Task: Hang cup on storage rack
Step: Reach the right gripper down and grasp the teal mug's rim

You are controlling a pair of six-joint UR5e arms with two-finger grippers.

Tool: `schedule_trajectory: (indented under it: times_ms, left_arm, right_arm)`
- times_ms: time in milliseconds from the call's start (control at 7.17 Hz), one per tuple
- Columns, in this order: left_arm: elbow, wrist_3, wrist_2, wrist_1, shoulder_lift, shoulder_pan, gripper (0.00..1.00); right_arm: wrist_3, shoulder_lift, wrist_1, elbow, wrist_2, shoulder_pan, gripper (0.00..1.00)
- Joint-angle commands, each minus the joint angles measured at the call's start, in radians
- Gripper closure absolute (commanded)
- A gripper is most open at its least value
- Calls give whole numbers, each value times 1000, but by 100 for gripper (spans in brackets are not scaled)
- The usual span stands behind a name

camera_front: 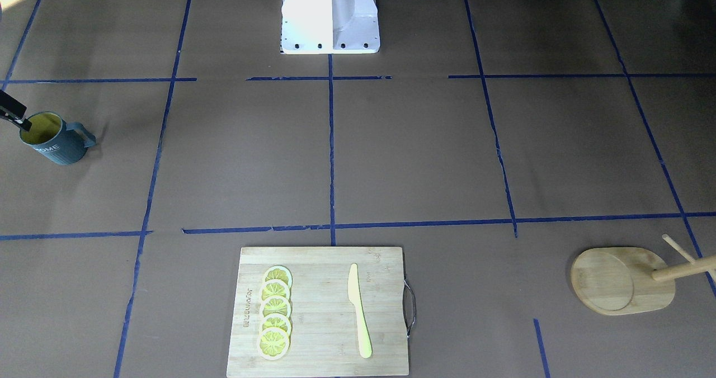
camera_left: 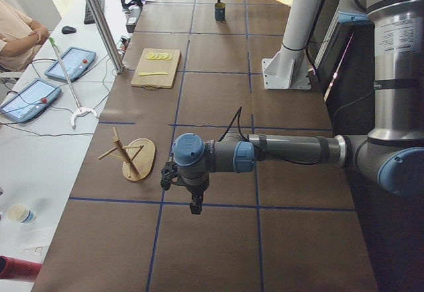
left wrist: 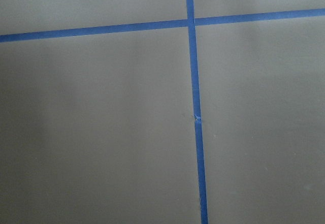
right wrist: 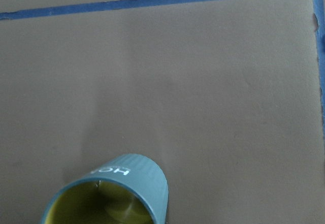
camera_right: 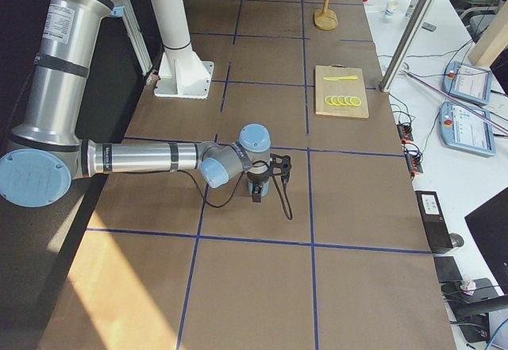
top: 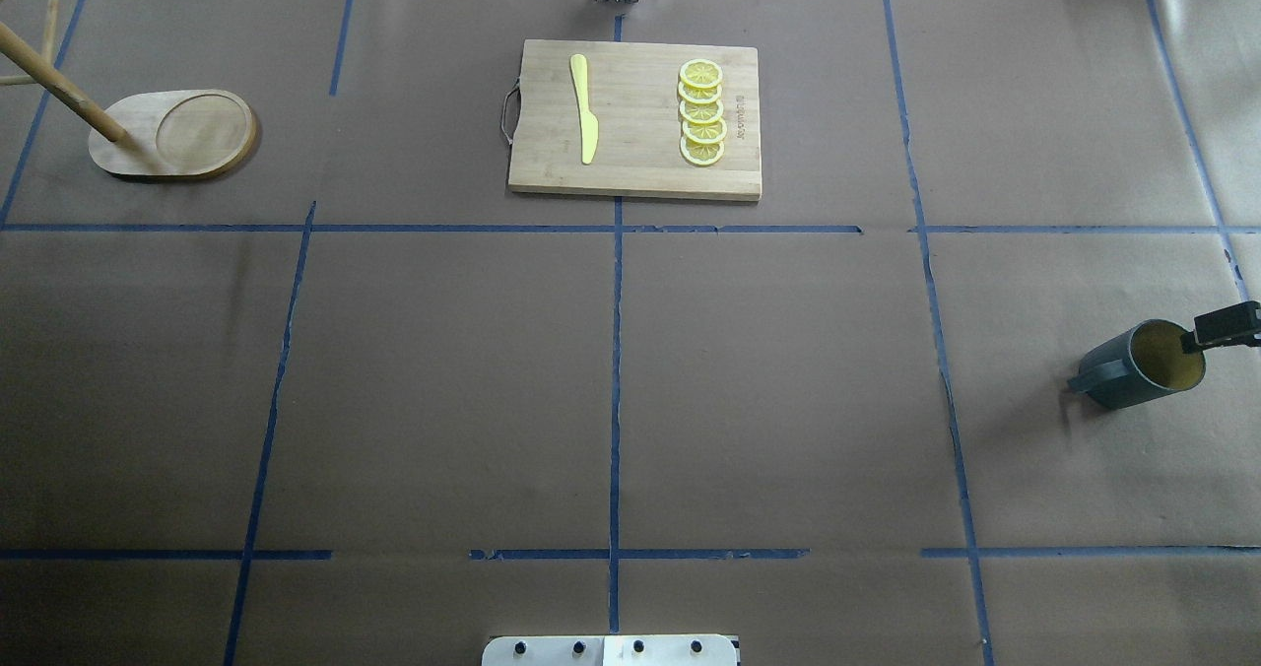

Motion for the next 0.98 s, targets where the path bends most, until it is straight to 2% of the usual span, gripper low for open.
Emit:
schedule_trajectory:
  times_ms: [0, 140, 419, 558, 837]
  left_arm:
    - [-1, 0, 0, 0, 0, 0, 0]
    - [-1, 0, 0, 0, 1, 0, 0]
    - [-1, 0, 0, 0, 1, 0, 0]
    - [0, 0, 0, 0, 1, 0, 0]
    - [2, 0, 0, 0, 3, 0, 0]
  right_arm:
    - [7, -16, 2, -1, -15, -32, 2]
    - [92, -16, 17, 1, -21, -50, 2]
    - [279, -19, 112, -2, -101, -144, 5]
    - [348, -21, 130, -4, -131, -175, 9]
    - [376, -37, 137, -7, -141, -180, 24]
